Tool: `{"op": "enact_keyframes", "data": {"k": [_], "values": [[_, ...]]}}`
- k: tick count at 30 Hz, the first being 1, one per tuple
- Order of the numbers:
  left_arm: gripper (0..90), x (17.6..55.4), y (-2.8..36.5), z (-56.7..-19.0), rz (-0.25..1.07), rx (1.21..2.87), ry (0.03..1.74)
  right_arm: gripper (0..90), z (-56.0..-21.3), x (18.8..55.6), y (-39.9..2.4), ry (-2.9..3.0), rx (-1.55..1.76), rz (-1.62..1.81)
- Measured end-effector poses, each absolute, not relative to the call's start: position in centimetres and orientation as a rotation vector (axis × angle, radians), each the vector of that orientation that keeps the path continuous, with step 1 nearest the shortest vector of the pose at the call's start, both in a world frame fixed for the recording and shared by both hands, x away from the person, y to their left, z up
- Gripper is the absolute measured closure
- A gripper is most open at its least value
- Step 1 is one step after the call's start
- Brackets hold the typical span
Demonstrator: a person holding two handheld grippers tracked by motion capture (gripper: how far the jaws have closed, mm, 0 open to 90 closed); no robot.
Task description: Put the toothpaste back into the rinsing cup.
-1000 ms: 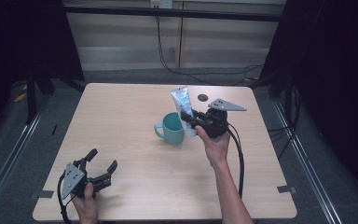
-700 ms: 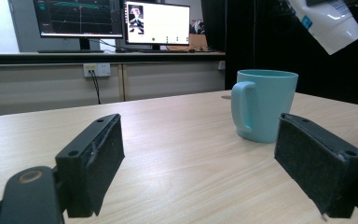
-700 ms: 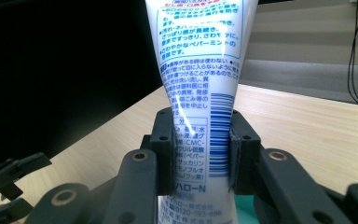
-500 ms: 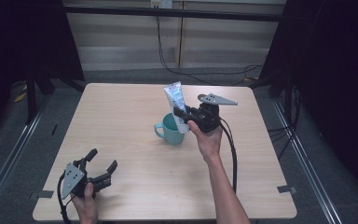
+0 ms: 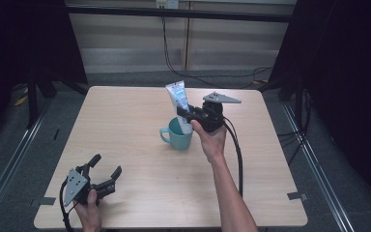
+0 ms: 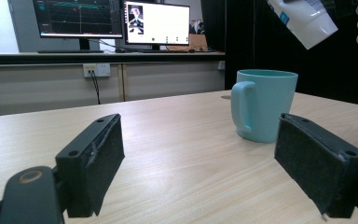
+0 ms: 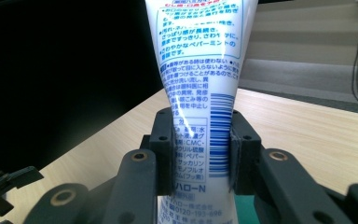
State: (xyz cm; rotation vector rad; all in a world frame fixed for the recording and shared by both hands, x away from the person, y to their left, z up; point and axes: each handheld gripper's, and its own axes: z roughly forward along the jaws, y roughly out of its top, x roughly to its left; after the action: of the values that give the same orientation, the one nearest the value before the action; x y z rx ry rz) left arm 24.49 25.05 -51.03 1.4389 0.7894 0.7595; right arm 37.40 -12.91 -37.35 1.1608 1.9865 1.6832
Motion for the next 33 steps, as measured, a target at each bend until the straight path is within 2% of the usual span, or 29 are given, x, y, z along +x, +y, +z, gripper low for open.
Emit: {"op": "enact_keyframes", "data": {"k": [9,33], "values": [[15.6,24.5,25.1,-51.0,0.767,1.445,0.784,68.3,-37.2,38.3,-12.7,1.993,1.164,1.668],[15.6,24.5,25.1,-51.0,0.760,1.436,0.785,67.9,-39.6,40.0,-11.7,2.043,1.189,1.579]]}}
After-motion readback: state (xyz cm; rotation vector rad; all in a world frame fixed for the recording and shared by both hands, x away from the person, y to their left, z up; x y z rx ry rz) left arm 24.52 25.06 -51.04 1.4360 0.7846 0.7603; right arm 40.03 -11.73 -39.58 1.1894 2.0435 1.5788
